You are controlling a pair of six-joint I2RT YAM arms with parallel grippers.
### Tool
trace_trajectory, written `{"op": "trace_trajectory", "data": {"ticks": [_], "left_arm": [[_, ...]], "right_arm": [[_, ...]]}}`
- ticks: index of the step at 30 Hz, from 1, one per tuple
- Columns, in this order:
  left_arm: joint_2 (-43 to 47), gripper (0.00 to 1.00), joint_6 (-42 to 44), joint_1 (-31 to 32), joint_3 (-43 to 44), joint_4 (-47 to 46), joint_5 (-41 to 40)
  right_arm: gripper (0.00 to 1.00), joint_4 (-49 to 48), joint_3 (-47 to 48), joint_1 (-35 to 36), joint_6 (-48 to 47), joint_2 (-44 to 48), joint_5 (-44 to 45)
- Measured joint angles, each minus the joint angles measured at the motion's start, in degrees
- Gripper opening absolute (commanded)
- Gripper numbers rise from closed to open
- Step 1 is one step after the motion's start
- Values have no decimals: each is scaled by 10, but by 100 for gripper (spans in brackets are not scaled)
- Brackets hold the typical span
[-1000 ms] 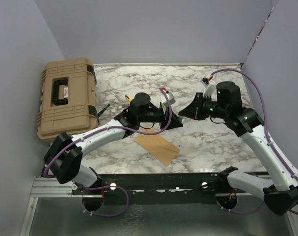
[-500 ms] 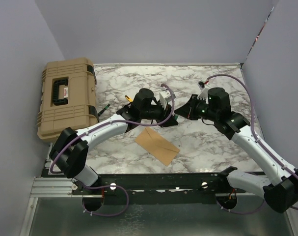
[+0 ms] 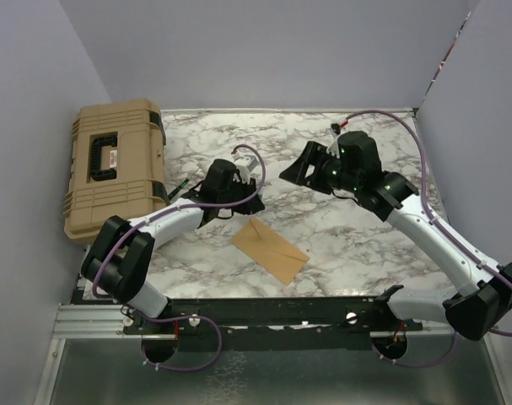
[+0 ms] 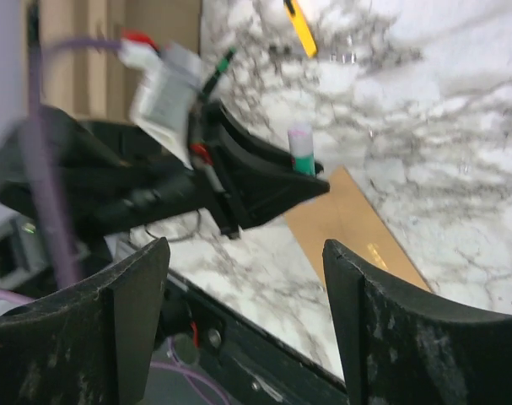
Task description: Place the letter into the envelope and seal it
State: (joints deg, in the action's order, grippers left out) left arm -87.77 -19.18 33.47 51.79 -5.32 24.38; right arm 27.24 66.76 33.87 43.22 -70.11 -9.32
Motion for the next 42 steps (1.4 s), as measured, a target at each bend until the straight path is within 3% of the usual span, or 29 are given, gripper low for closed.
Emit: {"op": "trace_trajectory", "data": {"ticks": [4,11,17,21,29,31,32,33,42], "left_arm": [[-10,5,-3,-32,-25,61,-71],[-132,15,1,-61,57,146,-186],[-186,34,5,-65,143,203,-252],[-194,48,3,-63,158,222,-271],[-191,66,-2,-63,162,243,-301],[-186,76,-3,-63,162,257,-305],[-184,95,-4,-63,162,265,-305],[-178,98,-5,-63,162,278,-306],[-20,99,-23,-63,229,342,-313]], "right_arm": [[76,3,49,-1,13,-11,34],[76,41,-16,-2,16,14,80],[76,74,-57,-2,22,59,99],[76,88,-73,-2,23,74,101],[80,127,-60,-2,-4,68,113],[91,131,-53,-2,-12,63,116],[95,134,-50,-2,-16,61,119],[98,138,-47,-2,-21,59,124],[100,268,48,-2,-54,51,228]]}}
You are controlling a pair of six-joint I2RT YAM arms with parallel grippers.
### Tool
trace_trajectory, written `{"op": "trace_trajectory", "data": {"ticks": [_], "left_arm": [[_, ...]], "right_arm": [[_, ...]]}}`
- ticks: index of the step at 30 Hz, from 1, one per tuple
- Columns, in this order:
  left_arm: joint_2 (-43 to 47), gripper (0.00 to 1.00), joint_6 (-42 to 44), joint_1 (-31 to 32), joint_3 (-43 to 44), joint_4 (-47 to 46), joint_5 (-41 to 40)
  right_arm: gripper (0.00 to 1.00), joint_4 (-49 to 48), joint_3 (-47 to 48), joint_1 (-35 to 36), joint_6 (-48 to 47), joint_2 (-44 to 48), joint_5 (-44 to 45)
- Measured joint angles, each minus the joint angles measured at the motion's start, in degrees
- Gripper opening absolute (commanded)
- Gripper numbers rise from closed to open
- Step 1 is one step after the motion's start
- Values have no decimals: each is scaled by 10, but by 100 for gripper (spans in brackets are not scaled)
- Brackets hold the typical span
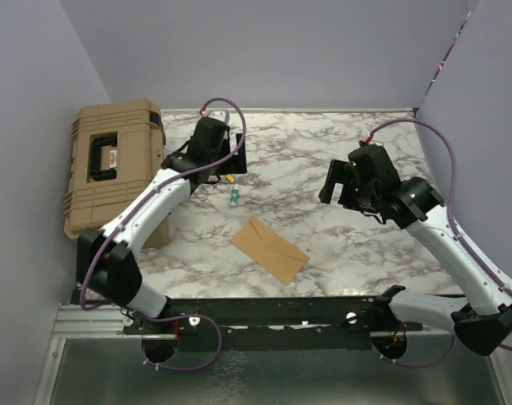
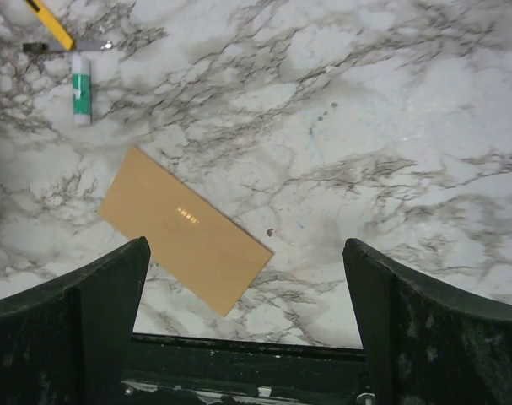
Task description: Place the letter into the envelope and seal it
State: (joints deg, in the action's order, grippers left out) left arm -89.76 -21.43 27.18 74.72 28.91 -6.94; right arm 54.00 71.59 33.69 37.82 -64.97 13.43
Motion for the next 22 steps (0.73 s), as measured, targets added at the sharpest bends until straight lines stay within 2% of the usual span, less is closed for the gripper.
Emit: {"op": "trace_trajectory", "data": {"ticks": [11,17,22], "left_arm": [[263,99,16,0,104,-2,-6],[358,99,37,0,109,1,-52],[408,99,39,0,106,12,-89]], "right_arm": [[100,162,188,0,-28,44,160],[100,193,283,0,-53,68,205],[100,194,312,0,-77,86,209]]}}
